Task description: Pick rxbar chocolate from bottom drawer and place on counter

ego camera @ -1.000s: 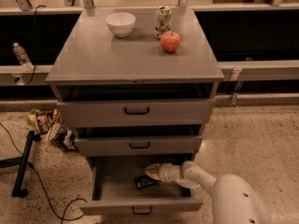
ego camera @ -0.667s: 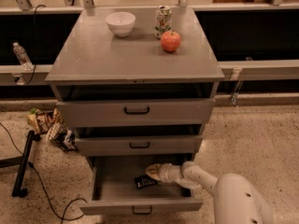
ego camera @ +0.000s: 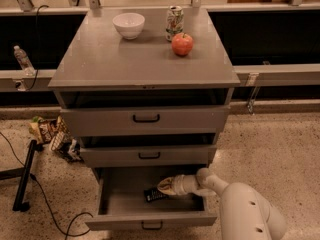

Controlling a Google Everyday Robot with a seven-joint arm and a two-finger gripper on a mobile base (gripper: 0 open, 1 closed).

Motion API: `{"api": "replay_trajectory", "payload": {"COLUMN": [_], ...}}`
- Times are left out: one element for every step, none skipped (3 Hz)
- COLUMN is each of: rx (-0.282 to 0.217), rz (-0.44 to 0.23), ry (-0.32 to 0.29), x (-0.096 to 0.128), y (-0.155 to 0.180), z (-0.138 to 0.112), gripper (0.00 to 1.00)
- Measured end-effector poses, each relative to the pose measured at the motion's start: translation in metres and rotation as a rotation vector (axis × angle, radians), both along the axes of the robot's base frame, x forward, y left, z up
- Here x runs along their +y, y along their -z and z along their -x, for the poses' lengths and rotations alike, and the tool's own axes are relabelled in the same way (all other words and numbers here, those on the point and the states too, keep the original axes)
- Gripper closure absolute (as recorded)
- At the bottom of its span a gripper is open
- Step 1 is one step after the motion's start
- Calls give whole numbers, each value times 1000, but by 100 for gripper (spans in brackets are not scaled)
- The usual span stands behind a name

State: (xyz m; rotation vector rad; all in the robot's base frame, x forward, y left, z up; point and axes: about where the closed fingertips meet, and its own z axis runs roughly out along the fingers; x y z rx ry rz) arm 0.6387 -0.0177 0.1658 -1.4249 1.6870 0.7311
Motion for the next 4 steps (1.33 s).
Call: {"api": "replay_trajectory", "payload": {"rx": [-43, -69, -66, 13], "rz": [-2, -1, 4, -11], "ry": [-127, -190, -197, -188], "x": [-1, 1, 5, 22], "y": [-1, -2, 10, 33], "z": [12, 20, 21, 17], "gripper": [2, 0, 0, 0]}}
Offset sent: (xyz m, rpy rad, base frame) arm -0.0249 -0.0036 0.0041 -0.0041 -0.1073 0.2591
